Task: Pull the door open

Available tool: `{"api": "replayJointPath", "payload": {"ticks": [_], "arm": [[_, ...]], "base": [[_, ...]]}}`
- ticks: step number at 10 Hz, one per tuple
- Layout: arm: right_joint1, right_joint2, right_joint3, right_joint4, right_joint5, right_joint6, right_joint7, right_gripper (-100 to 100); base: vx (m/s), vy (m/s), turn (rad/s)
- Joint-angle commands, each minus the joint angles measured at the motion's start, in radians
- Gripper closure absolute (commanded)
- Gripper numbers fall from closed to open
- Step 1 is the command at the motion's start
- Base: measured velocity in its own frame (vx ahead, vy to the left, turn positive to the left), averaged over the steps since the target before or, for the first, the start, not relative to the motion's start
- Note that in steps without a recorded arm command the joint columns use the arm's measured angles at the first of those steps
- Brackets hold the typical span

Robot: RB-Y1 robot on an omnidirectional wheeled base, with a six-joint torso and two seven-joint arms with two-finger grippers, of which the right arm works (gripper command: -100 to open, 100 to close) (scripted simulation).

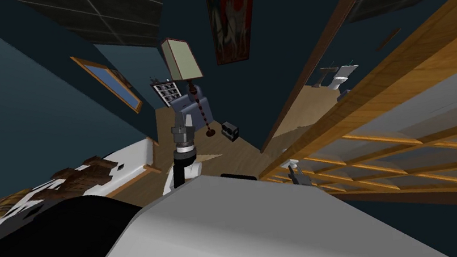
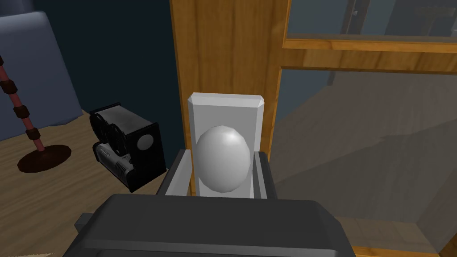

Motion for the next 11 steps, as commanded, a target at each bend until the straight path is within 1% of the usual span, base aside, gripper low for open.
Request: {"api": "replayJointPath", "payload": {"ticks": [1,3,5,6,7,11], "arm": [[0.013,-0.007,0.014,-0.006,0.011,-0.015,-0.005,100],[0.017,-0.015,0.032,-0.003,0.024,-0.034,-0.016,100],[0.022,-0.023,0.048,0.000,0.037,-0.053,-0.027,100],[0.021,-0.021,0.043,-0.011,0.034,-0.043,-0.020,100],[0.021,-0.022,0.051,0.003,0.039,-0.053,-0.029,100],[0.016,-0.027,0.063,0.034,0.049,-0.082,-0.051,100]], "base": [[-0.178,-0.071,0.090],[-0.174,-0.073,0.091],[-0.230,-0.047,0.087],[-0.097,-0.013,0.013],[-0.177,-0.020,0.122],[-0.206,-0.055,0.151]]}}
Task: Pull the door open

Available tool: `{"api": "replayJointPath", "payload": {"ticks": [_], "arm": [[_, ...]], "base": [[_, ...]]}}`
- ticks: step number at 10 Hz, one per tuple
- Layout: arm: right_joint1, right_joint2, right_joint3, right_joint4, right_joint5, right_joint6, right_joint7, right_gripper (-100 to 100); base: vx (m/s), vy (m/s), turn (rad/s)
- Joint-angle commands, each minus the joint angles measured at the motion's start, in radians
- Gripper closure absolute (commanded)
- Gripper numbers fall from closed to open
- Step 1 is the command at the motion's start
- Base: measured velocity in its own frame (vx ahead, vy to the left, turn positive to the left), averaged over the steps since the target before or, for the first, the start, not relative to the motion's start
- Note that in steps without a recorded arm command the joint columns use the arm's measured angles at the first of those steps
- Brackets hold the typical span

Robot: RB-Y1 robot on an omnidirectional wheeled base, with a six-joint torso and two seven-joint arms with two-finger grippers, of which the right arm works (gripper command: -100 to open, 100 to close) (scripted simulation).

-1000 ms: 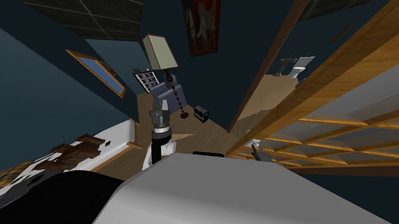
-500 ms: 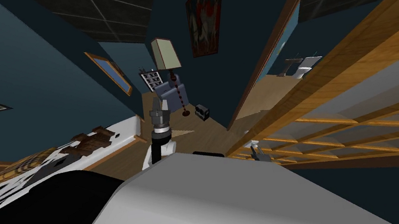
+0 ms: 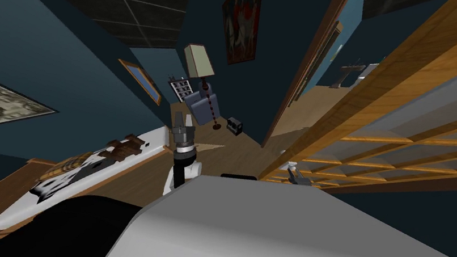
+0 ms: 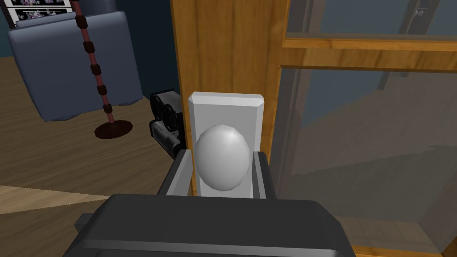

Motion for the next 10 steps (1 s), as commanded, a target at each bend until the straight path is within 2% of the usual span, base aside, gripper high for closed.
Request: {"api": "replayJointPath", "payload": {"ticks": [1,4,5,10], "arm": [[-0.002,-0.002,0.005,0.018,0.004,-0.016,-0.011,100],[-0.006,-0.006,0.014,0.043,0.013,-0.038,-0.029,100],[-0.008,-0.004,0.013,0.041,0.011,-0.035,-0.026,100],[-0.010,-0.008,0.032,0.071,0.013,-0.065,-0.042,100]], "base": [[-0.205,-0.050,0.154],[-0.210,-0.043,0.150],[-0.103,-0.009,0.021],[-0.173,-0.051,0.142]]}}
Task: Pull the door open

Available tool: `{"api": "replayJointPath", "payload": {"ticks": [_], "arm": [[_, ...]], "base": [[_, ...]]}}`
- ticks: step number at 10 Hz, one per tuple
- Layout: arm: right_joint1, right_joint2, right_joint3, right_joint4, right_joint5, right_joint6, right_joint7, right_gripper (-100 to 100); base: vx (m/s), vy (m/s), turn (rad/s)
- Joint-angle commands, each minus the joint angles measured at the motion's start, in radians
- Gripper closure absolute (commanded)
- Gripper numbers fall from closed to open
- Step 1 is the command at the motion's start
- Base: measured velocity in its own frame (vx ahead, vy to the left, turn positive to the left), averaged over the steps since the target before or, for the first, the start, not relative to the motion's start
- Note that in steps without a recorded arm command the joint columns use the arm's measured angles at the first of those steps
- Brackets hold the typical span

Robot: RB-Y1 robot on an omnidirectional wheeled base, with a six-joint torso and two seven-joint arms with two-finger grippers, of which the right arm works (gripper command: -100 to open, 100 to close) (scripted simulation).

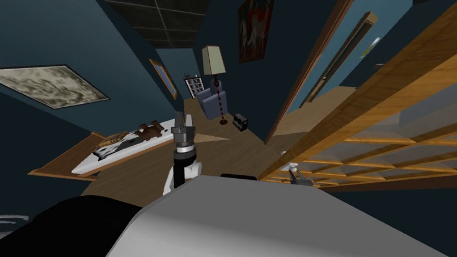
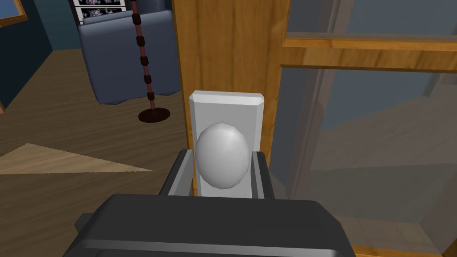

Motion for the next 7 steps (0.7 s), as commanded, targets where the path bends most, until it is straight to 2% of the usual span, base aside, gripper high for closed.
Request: {"api": "replayJointPath", "payload": {"ticks": [1,2,3,5,6,7], "arm": [[-0.001,0.000,0.008,0.015,0.001,-0.014,-0.007,100],[-0.001,-0.001,0.011,0.021,0.001,-0.020,-0.010,100],[0.011,0.001,0.006,0.019,-0.006,-0.025,-0.006,-100],[0.027,0.002,0.002,0.021,-0.014,-0.038,-0.005,-100],[0.028,-0.003,0.002,0.007,-0.012,-0.028,-0.001,-100],[0.016,0.005,-0.007,0.009,-0.015,-0.015,0.003,-100]], "base": [[-0.205,-0.050,0.118],[-0.219,-0.061,0.133],[-0.230,0.009,-0.095],[-0.221,0.076,-0.178],[-0.096,0.034,-0.032],[0.091,-0.006,0.066]]}}
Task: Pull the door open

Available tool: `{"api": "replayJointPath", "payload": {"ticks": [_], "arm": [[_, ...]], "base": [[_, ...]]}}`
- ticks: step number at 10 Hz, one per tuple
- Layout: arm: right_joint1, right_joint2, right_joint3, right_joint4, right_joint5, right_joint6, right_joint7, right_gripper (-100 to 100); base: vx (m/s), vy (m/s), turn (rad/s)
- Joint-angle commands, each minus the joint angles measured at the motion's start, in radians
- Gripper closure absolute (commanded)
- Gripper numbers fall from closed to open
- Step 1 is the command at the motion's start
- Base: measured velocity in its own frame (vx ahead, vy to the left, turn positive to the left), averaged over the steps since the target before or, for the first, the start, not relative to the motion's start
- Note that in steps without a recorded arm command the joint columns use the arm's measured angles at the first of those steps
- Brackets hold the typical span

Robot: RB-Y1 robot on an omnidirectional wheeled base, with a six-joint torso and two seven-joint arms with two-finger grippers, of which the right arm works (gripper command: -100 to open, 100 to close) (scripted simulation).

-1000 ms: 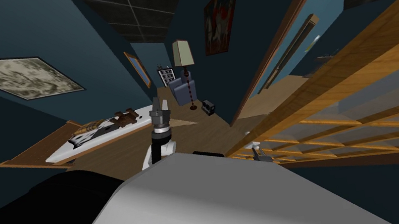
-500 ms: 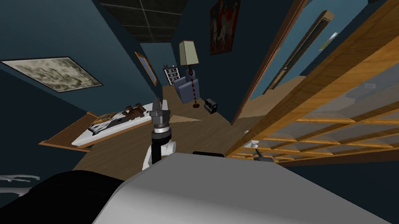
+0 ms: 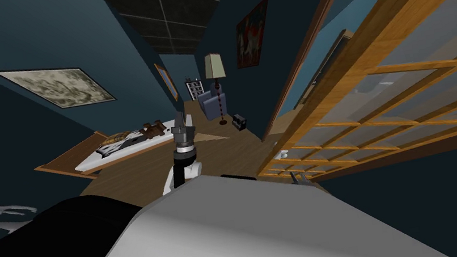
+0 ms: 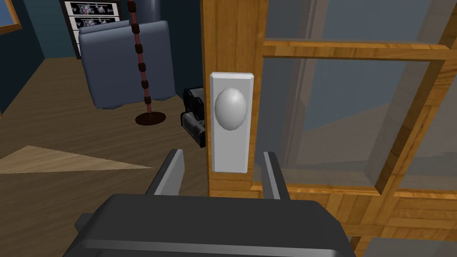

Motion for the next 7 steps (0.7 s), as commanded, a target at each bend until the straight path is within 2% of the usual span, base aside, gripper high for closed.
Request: {"api": "replayJointPath", "payload": {"ticks": [1,4,5,6,7], "arm": [[-0.018,0.009,-0.006,0.015,-0.001,0.008,-0.001,-100],[-0.042,0.023,-0.023,0.015,-0.005,0.036,0.008,-100],[-0.034,0.017,-0.020,0.007,-0.005,0.032,0.008,-100],[-0.034,0.017,-0.020,0.007,-0.005,0.032,0.008,100],[-0.034,0.017,-0.020,0.007,-0.005,0.032,0.008,100]], "base": [[0.188,-0.023,0.058],[0.228,-0.004,0.053],[0.104,-0.004,0.019],[-0.007,0.000,-0.012],[-0.038,0.010,0.016]]}}
